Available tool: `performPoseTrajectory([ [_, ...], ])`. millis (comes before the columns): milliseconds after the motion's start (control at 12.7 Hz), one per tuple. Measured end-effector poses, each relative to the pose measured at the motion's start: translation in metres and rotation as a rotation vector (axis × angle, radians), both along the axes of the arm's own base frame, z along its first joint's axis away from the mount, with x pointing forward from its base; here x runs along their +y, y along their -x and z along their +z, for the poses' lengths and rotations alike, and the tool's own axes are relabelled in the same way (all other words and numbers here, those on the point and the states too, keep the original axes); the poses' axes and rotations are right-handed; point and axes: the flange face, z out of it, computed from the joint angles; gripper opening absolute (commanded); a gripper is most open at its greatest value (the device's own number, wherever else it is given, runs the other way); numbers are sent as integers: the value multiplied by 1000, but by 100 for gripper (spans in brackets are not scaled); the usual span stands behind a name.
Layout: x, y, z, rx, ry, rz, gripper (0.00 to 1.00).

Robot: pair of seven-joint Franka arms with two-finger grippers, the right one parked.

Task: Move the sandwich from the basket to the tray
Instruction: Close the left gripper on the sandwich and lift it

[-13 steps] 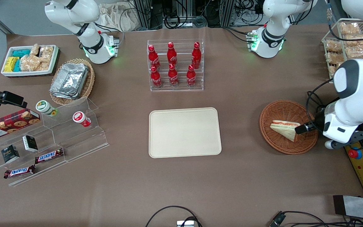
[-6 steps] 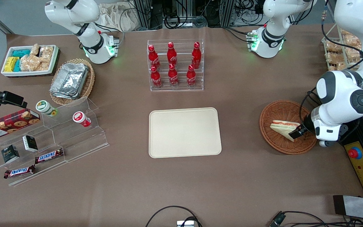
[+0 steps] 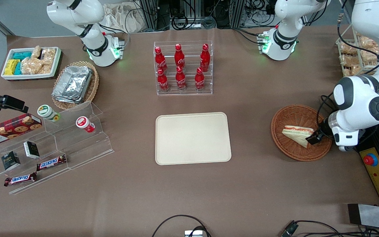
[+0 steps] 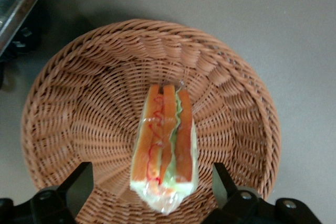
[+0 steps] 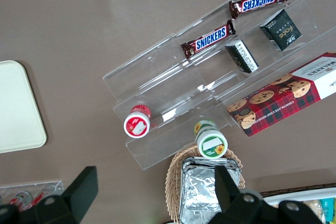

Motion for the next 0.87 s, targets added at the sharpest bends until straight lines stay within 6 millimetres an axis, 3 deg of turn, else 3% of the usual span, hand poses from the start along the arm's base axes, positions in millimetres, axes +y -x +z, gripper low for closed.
performPoseTrajectory([
  [158,-5,-4,-12,-18,6,22,100],
  [237,-9,-5,-19,-16,10,22,95],
  [395,-24,-3,-39,15,19,18,0],
  [632,-53,2,-62,58,23,-2,0],
  [868,-57,0,-48,51,-8,-38,0],
])
